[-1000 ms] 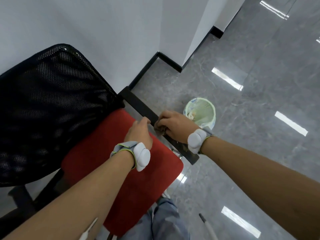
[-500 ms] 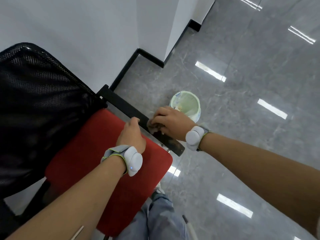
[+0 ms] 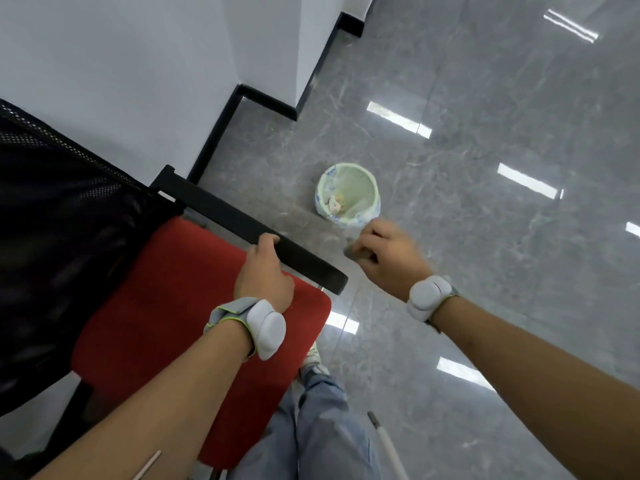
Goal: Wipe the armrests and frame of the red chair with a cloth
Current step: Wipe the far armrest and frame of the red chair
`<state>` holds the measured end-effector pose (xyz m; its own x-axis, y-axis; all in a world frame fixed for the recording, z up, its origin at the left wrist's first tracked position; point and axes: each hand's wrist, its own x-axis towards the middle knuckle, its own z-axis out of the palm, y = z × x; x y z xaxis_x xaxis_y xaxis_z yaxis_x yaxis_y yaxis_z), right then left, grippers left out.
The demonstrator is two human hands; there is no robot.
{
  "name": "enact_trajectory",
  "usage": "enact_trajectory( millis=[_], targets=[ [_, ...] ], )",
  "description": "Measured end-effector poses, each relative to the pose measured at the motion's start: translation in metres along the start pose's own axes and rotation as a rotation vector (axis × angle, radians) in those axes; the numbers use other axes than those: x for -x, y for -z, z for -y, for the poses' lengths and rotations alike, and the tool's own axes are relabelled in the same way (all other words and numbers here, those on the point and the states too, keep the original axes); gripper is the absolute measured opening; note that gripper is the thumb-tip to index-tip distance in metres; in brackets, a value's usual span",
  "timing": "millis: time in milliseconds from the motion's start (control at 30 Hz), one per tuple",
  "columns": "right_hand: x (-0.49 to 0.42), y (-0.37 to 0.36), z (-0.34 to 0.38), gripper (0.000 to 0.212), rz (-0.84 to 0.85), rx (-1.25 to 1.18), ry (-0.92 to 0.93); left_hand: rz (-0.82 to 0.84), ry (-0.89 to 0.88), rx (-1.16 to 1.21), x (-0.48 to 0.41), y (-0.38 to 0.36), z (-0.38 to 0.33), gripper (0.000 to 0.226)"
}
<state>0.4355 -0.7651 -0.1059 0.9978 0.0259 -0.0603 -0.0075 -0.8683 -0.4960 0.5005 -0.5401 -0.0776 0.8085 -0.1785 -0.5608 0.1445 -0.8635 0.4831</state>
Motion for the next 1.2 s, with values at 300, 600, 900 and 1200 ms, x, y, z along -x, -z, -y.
enact_trajectory(
  millis=[300,600,900,1200],
  targets=[
    [0.032,-0.076,0.053,0.006,-0.135,-0.159,-0.093,-0.038,0.024,0.095,0.005,-0.021,-0.008,0.059],
    [0.082,-0.1,0.047,0.008,-0.46,-1.115,-1.381,-0.104,0.23,0.278,0.012,-0.039,-0.017,0.051],
    [0.044,-0.092,0.098,0.019,-0.626,-1.257,-1.281,-0.131,0.283,0.416,0.012,-0.045,-0.009,0.048],
    [0.021,-0.081,0.1,0.02,-0.45,-0.617,-0.805,-0.156,0.333,0.53,-0.001,-0.015,0.013,0.038]
  ],
)
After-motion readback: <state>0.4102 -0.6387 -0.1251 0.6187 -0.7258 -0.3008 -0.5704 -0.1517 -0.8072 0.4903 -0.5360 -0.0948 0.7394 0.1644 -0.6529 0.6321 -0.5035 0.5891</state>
